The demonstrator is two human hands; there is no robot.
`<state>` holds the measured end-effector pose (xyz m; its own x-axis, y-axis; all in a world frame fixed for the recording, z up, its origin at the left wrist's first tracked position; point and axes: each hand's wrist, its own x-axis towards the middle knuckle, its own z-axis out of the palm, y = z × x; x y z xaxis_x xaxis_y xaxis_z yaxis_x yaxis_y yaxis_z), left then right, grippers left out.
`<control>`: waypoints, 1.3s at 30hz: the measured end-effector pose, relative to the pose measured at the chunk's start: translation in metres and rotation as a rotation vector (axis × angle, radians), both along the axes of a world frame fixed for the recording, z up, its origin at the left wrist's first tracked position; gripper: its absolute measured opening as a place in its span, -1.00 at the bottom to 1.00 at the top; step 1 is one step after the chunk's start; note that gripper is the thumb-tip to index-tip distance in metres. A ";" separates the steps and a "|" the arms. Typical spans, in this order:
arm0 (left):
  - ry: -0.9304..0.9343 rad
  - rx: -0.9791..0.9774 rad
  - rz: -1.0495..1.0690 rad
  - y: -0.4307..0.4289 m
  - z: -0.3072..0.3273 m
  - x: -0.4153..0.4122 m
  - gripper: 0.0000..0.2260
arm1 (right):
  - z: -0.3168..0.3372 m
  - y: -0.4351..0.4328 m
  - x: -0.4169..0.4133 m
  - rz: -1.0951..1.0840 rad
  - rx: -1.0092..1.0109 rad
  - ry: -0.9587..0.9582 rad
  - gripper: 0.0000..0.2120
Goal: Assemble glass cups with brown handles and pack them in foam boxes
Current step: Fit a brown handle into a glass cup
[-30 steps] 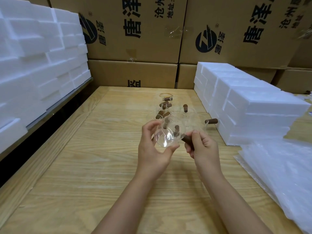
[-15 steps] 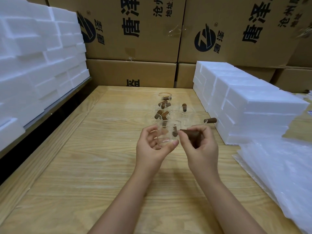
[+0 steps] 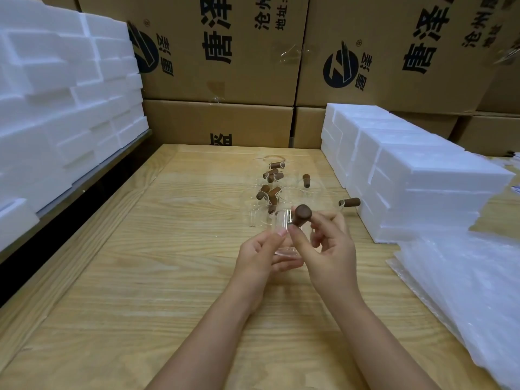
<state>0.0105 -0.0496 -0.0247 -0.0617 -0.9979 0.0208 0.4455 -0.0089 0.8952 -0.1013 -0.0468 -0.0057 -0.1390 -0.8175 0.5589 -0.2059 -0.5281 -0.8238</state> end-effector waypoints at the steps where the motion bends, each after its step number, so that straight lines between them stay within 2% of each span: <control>1: 0.029 0.018 -0.017 -0.001 -0.001 0.000 -0.74 | 0.001 0.001 0.000 0.010 -0.013 0.011 -0.70; 7: 0.137 -0.024 -0.149 -0.002 0.001 0.007 -0.44 | 0.004 0.005 0.000 0.117 -0.054 0.073 -0.53; 10: 0.143 -0.049 -0.160 -0.003 -0.001 0.008 -0.47 | 0.001 0.004 -0.002 0.134 -0.048 0.057 -0.52; 14: 0.148 -0.084 -0.068 -0.003 -0.003 0.010 -0.43 | -0.003 -0.002 -0.003 0.198 -0.051 0.020 -0.56; 19: 0.049 -0.144 0.052 -0.005 -0.003 0.013 -0.40 | -0.004 -0.006 -0.004 0.222 -0.040 -0.044 -0.63; 25: -0.040 -0.176 0.143 -0.006 -0.004 0.013 -0.47 | -0.008 -0.009 -0.009 0.256 0.051 -0.202 -0.75; 34: -0.208 -0.193 0.289 -0.006 -0.002 0.009 -0.34 | -0.006 -0.009 -0.010 0.283 0.122 -0.338 -0.75; 39: -0.354 -0.285 0.340 0.000 0.000 0.007 -0.36 | -0.008 -0.013 -0.009 0.300 0.261 -0.514 -0.77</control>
<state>0.0179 -0.0500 -0.0245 0.2094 -0.9209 0.3288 0.0533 0.3465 0.9365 -0.1107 -0.0598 -0.0141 -0.0801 -0.9625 0.2593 0.3740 -0.2702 -0.8872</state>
